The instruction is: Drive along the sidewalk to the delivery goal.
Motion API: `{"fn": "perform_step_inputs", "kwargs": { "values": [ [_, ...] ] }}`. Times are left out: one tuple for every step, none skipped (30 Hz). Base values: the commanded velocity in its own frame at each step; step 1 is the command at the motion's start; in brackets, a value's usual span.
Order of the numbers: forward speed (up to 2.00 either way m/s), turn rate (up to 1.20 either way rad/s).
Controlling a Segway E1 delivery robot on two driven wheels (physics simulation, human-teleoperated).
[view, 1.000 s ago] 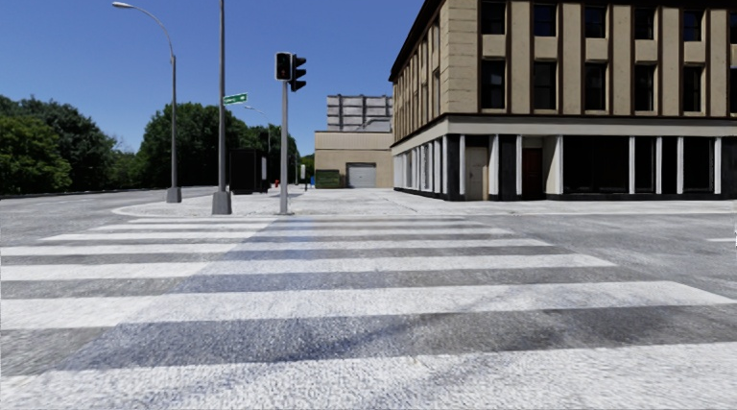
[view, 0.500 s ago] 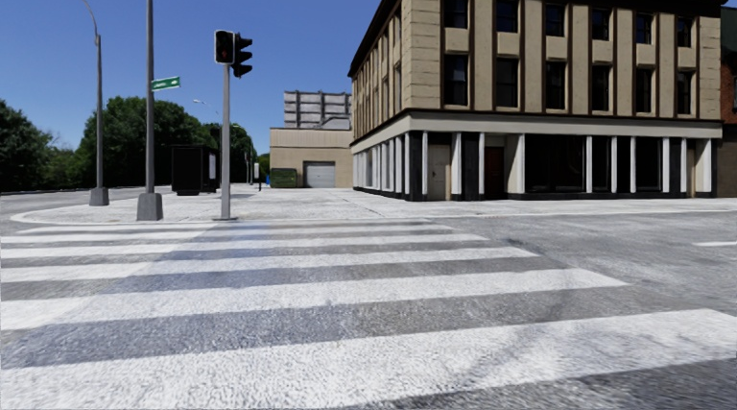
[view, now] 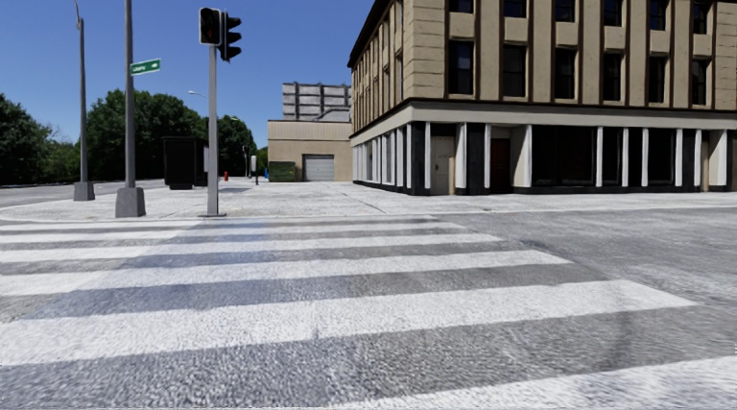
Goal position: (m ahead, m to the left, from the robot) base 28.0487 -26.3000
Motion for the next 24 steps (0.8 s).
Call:
{"fn": "perform_step_inputs", "kwargs": {
  "values": [
    [1.10,0.00],
    [1.10,0.00],
    [1.10,0.00],
    [1.10,0.00],
    [1.10,0.00],
    [1.10,0.00],
    [1.10,0.00],
    [1.10,0.00],
    [1.10,0.00],
    [1.12,0.00],
    [1.77,0.00],
    [2.00,0.00],
    [2.00,0.00],
    [2.00,0.00],
    [2.00,0.00],
    [2.00,0.00],
    [2.00,0.00],
    [2.00,0.00],
    [2.00,0.00],
    [2.00,0.00],
    [2.00,0.00],
    [2.00,0.00],
    [2.00,0.00],
    [2.00,0.00]
  ]
}}
